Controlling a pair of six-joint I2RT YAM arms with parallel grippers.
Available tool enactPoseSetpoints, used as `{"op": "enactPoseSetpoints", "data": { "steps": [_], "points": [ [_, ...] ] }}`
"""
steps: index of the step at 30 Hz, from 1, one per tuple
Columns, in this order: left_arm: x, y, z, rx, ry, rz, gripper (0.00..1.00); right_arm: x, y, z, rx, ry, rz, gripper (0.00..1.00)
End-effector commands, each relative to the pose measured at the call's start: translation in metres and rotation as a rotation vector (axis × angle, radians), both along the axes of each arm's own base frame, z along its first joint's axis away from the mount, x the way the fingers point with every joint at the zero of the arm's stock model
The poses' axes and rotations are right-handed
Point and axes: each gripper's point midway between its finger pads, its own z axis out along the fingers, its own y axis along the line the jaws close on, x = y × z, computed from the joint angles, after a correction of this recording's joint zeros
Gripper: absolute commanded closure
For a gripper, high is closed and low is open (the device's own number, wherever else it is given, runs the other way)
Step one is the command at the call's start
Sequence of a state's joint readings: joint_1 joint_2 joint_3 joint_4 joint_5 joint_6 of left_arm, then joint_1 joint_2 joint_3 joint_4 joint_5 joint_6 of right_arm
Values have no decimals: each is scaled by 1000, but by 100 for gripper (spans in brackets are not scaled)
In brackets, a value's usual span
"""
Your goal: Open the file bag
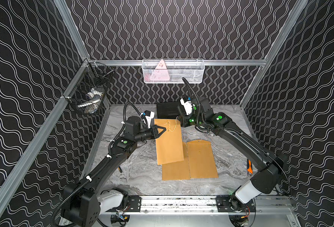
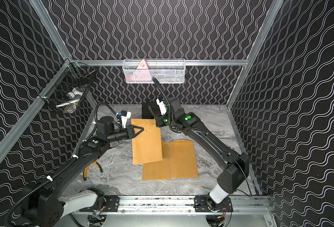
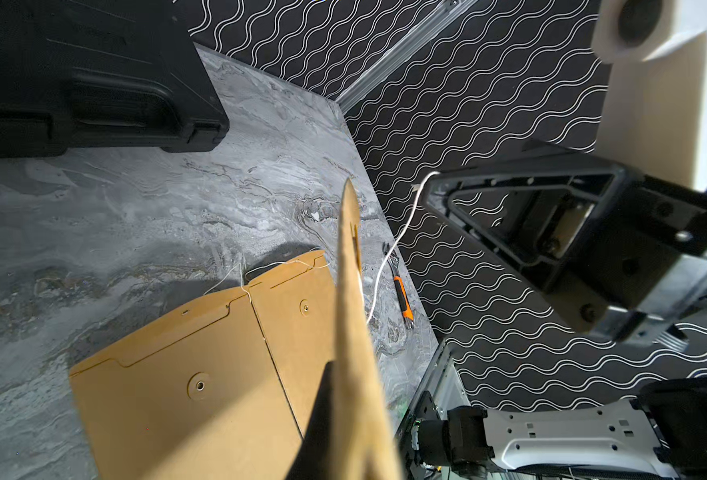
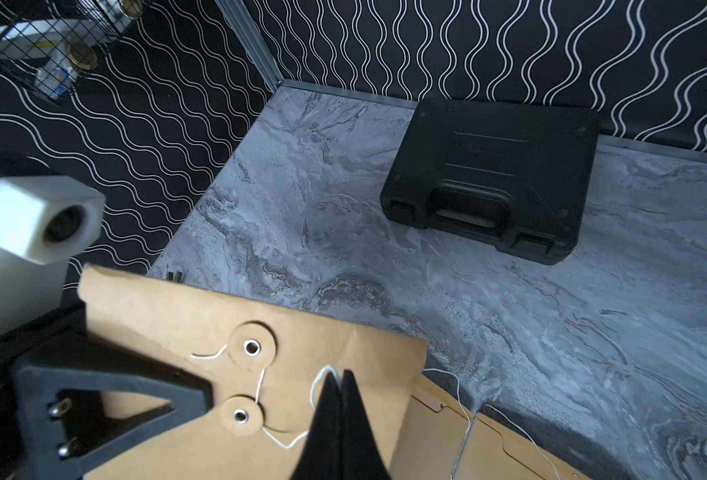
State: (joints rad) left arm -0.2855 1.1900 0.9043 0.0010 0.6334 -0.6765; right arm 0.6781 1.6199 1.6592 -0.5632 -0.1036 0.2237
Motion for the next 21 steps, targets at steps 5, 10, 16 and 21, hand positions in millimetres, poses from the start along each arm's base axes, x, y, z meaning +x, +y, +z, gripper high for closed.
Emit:
{"op": "enactPoseSetpoints", "data": {
  "steps": [5,10,16,21],
  "points": [
    [2,-7,2,0,-29,-5,100,-4,17,18,45,-25,62,100],
    [1,-9,-2,-4,-21,-6,100,-6,26,24,55,-32,84,100],
    [-1,-12,-4,-8,-17,-8,100,-10,39,31,62,-43,117,100],
    [-2,-13,-5,-10,-18,-8,100,-14,50,41,66,-61,147,100]
  ]
}}
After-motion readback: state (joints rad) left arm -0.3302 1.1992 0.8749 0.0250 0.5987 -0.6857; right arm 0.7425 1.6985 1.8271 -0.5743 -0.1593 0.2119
